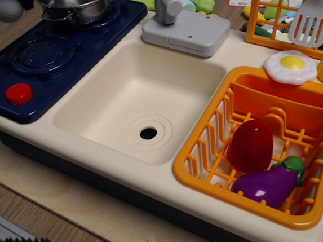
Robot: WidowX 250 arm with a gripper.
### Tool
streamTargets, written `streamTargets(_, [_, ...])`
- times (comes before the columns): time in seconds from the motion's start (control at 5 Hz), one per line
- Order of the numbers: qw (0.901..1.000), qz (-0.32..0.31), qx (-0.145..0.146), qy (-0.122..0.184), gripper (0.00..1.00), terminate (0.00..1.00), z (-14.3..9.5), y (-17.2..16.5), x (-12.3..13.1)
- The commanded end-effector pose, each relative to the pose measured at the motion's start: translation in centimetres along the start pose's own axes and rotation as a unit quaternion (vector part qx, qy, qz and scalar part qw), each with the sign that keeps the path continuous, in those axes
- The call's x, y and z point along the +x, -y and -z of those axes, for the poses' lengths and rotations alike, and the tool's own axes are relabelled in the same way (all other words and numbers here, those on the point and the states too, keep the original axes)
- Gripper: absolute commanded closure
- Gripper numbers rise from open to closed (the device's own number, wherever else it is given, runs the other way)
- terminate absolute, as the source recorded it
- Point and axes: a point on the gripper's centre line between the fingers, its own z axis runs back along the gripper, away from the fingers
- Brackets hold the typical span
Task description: Put spoon into pan
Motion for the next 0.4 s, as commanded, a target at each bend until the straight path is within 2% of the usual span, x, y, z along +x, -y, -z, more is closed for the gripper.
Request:
streamTargets(0.0, [0.9975, 0.026, -0.007, 0.066, 1.0, 0.0, 0.5, -1.5, 3.2])
streamTargets(0.2, [0.9932, 0.048, -0.023, 0.104, 1.0, 0.0, 1.3, -1.5, 4.3])
